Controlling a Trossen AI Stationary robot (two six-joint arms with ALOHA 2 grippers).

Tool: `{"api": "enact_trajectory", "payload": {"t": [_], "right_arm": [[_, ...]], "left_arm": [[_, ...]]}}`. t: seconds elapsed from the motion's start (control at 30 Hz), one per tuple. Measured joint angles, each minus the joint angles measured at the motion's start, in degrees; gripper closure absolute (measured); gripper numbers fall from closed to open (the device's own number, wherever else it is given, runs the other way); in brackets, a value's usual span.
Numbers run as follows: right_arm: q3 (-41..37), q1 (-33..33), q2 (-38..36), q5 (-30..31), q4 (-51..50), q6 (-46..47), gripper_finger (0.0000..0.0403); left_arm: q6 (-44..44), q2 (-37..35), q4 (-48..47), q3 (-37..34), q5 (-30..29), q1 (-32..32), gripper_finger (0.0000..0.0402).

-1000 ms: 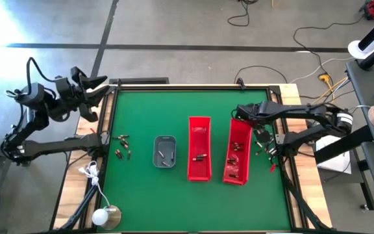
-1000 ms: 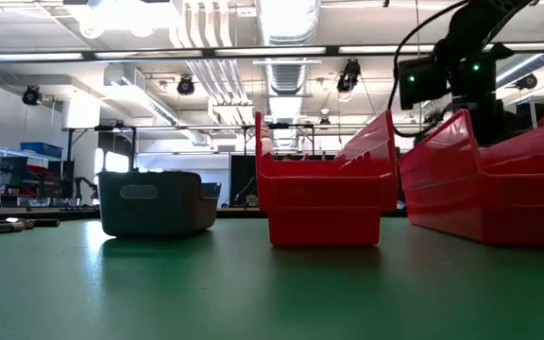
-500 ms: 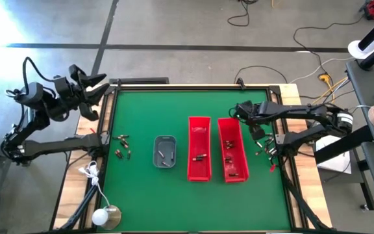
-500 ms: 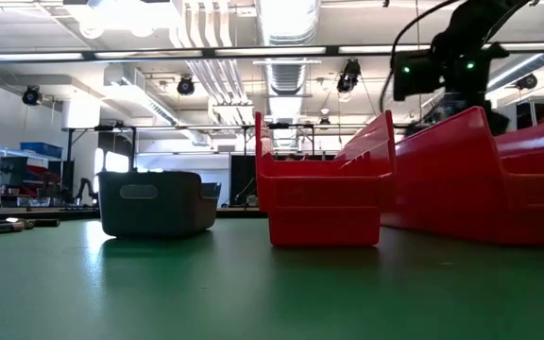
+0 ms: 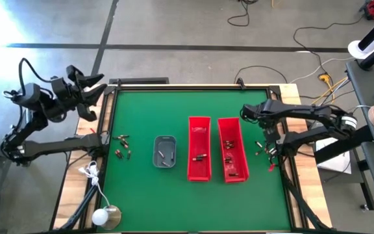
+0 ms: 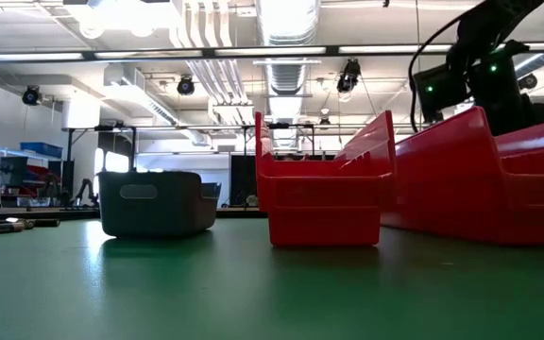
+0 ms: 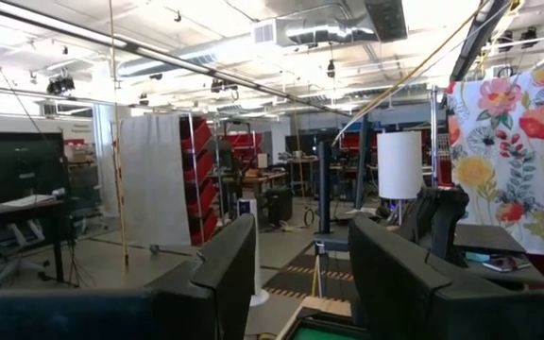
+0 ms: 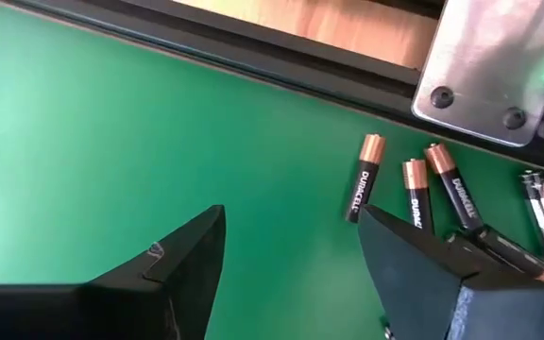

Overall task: Sort batteries
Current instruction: Put the small black battery into the right red bin

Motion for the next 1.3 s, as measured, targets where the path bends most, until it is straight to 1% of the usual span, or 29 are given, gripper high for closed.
{"api": "enact_trajectory", "payload": {"t": [0.2, 0.3, 0.53, 0.77, 0.93, 1.3], "right_arm": [[-4.35, -0.05, -0.02, -2.79, 3.12, 1.45, 0.0168], [-6.12, -0.16, -0.02, -2.96, 4.38, 1.62, 0.0173], [-10.35, -1.97, 0.07, -3.00, 14.03, 1.47, 0.0179], [-10.99, -2.41, 0.21, -2.93, 13.00, 1.14, 0.0191], [-11.07, -2.50, 0.63, -3.02, 12.47, -0.05, 0.0223], [-11.21, -2.50, 1.20, -3.26, 10.56, -1.90, 0.0329]], "left_arm": [[1.04, -1.23, -0.93, 0.00, -1.58, 0.00, 0.0251], [1.26, -1.83, -1.12, 0.00, -3.27, -0.02, 0.0251], [3.00, -2.22, -1.00, 0.00, -5.16, -0.02, 0.0251], [3.39, -2.50, -0.89, 0.00, -6.04, -0.02, 0.0251], [3.38, -2.43, -0.88, 0.00, -6.04, -0.02, 0.0251], [2.75, -2.37, -1.33, 0.00, -5.96, -0.02, 0.0251]]}}
